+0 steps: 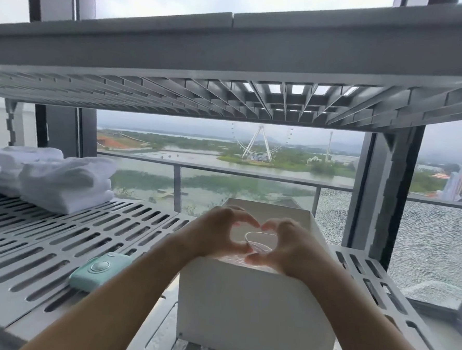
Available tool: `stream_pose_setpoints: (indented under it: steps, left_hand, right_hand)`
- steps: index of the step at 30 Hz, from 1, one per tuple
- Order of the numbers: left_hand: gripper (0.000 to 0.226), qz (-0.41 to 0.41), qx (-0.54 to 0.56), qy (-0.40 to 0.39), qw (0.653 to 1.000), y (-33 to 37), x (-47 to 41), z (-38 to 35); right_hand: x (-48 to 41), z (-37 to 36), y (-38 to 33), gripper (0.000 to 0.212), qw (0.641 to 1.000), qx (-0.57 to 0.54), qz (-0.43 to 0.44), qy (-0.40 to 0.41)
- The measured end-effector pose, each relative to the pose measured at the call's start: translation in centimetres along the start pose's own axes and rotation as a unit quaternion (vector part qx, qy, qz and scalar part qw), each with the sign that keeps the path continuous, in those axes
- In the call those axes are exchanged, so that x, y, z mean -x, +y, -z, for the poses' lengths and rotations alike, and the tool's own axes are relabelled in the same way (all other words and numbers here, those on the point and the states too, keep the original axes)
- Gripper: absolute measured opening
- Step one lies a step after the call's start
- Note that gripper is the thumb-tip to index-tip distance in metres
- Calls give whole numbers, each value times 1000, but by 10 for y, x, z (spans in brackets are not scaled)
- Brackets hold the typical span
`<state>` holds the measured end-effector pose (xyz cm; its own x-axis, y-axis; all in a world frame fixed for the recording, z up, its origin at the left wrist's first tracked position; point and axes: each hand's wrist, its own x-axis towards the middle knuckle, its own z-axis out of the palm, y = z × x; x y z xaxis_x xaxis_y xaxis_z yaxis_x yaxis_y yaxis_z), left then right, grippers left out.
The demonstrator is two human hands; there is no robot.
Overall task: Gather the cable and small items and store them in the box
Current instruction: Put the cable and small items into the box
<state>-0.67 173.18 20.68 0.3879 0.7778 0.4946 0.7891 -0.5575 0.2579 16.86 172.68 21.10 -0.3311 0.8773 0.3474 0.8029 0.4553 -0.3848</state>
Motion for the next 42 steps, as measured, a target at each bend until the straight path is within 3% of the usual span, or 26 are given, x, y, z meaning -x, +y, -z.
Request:
stream_pose_setpoints:
  steps: [8, 14, 25, 32, 37, 42]
  left_hand:
    - [48, 31, 62, 56, 996, -8, 16, 27]
    - [42, 75, 21, 97, 992, -42, 43, 57]
    - [40, 169, -19, 78, 982, -116, 118, 98]
    - [42, 243, -58, -11, 968, -162, 171, 87]
    - [66, 247, -35, -108, 962, -181, 189, 71]
    - [67, 197, -76, -111, 971, -186, 185, 46]
  right_hand:
    - [-2, 6, -26, 52, 988, -34, 96, 116]
    - [-16, -10, -80, 32, 977, -75, 153, 131]
    - [-35, -72, -167, 23, 964, -95, 231, 89]
    - [-46, -152, -179, 30, 977, -65, 205, 2]
    - [-48, -196, -171, 44, 983, 0, 171, -72]
    - [-45, -207, -162, 37, 985, 14, 146, -96]
